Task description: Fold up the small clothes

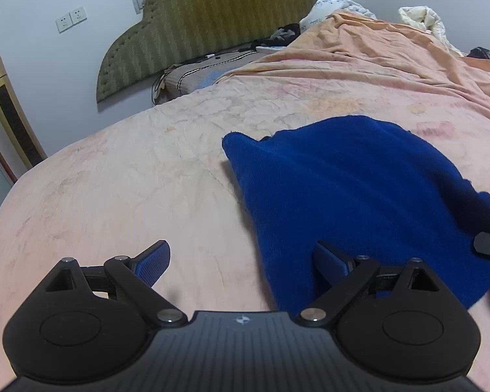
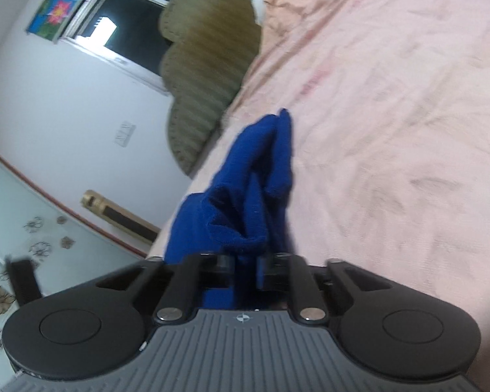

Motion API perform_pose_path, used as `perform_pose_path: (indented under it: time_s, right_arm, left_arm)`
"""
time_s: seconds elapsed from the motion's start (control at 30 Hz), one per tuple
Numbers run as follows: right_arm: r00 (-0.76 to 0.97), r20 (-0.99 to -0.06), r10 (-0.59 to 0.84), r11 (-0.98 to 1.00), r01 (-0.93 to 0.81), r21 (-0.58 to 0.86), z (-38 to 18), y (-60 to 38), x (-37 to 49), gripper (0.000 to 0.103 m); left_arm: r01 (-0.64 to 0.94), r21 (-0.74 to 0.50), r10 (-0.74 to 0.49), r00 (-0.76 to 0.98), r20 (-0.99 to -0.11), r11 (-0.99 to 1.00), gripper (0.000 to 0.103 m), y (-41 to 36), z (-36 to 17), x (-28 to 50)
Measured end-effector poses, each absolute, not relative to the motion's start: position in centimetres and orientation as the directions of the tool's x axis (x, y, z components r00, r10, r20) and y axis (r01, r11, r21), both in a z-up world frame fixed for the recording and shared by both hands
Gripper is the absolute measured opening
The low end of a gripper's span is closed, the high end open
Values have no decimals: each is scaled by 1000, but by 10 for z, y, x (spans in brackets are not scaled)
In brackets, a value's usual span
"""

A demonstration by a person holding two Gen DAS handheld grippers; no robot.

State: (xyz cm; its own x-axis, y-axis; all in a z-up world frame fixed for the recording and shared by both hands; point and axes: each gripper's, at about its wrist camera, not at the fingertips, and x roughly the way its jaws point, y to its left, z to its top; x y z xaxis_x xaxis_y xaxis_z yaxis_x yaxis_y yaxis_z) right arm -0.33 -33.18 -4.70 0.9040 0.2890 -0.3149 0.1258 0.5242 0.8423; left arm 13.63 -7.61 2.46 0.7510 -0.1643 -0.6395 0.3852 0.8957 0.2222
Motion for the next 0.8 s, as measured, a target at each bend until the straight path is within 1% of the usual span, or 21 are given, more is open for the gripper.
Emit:
perform_pose_path:
  time_s: [0.03, 0.17, 0.23, 0.27, 0.3, 0.33, 0.37, 0.4, 0.43, 0.5, 0.63, 0.73, 0.8]
  right_arm:
    - [900, -326, 290, 521, 137, 842, -47, -333, -3, 10]
    - [873, -379, 305, 566, 154, 810, -41, -330, -3, 10]
    - [862, -412, 296, 605, 165, 779, -34, -331, -4, 23]
    - [862, -424, 277, 633, 169, 756, -27, -333, -4, 26]
    - [867, -427, 256, 664, 163, 729, -19, -335, -3, 40]
    - [874, -428, 229, 698, 159, 698, -9, -339, -1, 47]
    - [881, -434, 191, 730, 168, 662, 2, -343, 2, 51]
    - [885, -437, 163, 756, 173, 632, 11, -348, 9, 53]
    - [881, -445, 159, 773, 170, 611, 18, -353, 20, 56]
    - [865, -465, 190, 782, 153, 604, 22, -363, 47, 59]
    - [806, -513, 294, 748, 140, 648, 4, -373, 108, 59]
    - [786, -489, 378, 711, 93, 697, -10, -370, 139, 59]
    - [782, -483, 393, 705, 81, 705, -15, -369, 154, 58]
  left_arm:
    - [384, 221, -165, 752, -638, 896, 96, -76, 25, 137]
    - [373, 181, -181, 749, -637, 910, 96, -70, 28, 147]
    - [369, 152, -194, 746, -637, 917, 96, -68, 30, 155]
    - [365, 144, -196, 745, -638, 920, 96, -67, 30, 158]
    - [359, 134, -197, 744, -639, 924, 96, -67, 30, 162]
    - [355, 122, -200, 742, -640, 927, 96, -67, 30, 166]
    - [353, 107, -206, 738, -643, 930, 96, -68, 31, 170]
    - [351, 93, -212, 733, -646, 932, 96, -69, 31, 175]
    - [350, 75, -220, 728, -650, 934, 96, -71, 31, 179]
    - [344, 48, -230, 719, -656, 938, 96, -73, 31, 189]
    - [325, -4, -242, 697, -675, 946, 96, -76, 29, 210]
    - [311, -43, -254, 681, -687, 949, 96, -76, 26, 228]
    - [284, -51, -239, 681, -693, 958, 96, -79, 22, 240]
